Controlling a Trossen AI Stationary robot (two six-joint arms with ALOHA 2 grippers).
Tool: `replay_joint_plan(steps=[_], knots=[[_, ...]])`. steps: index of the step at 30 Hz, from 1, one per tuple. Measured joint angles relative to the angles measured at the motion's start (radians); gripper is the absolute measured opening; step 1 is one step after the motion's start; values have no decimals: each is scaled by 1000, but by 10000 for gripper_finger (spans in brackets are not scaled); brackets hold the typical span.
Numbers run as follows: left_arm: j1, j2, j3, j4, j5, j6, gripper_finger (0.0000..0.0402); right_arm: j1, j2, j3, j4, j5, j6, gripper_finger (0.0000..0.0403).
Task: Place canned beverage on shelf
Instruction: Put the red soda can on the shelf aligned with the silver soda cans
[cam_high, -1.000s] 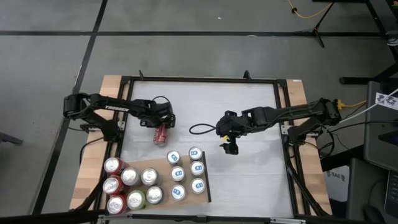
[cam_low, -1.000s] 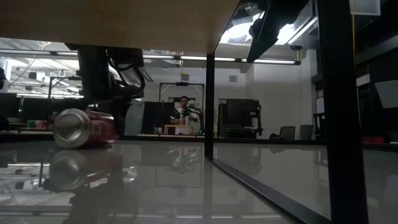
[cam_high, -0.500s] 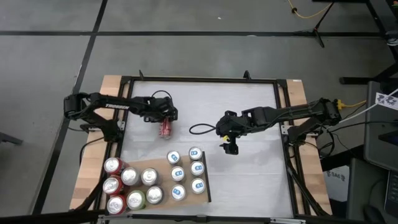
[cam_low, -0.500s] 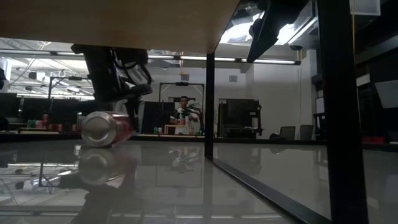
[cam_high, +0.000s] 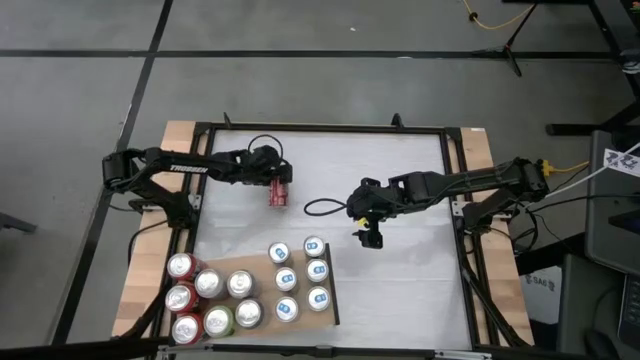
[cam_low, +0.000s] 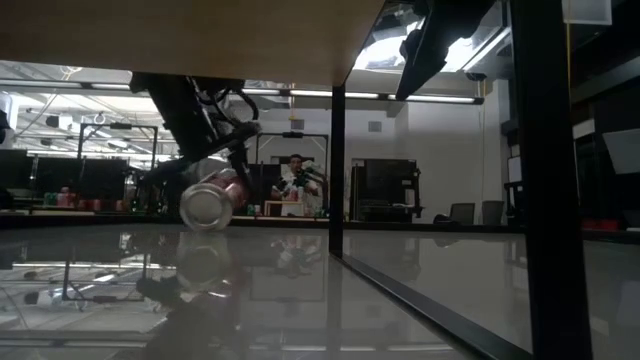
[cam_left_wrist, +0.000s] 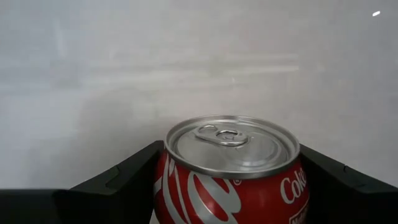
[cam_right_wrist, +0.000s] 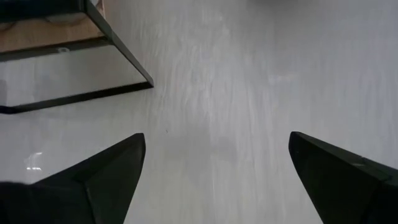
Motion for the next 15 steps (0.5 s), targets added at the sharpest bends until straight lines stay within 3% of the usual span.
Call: replay_joint_plan(steps=[10,15], knots=[[2,0,0,218,-92,171,284,0,0,0,134,0,0,386],[2,0,0,406,-154,299,284,0,0,0,154,0,0,386]])
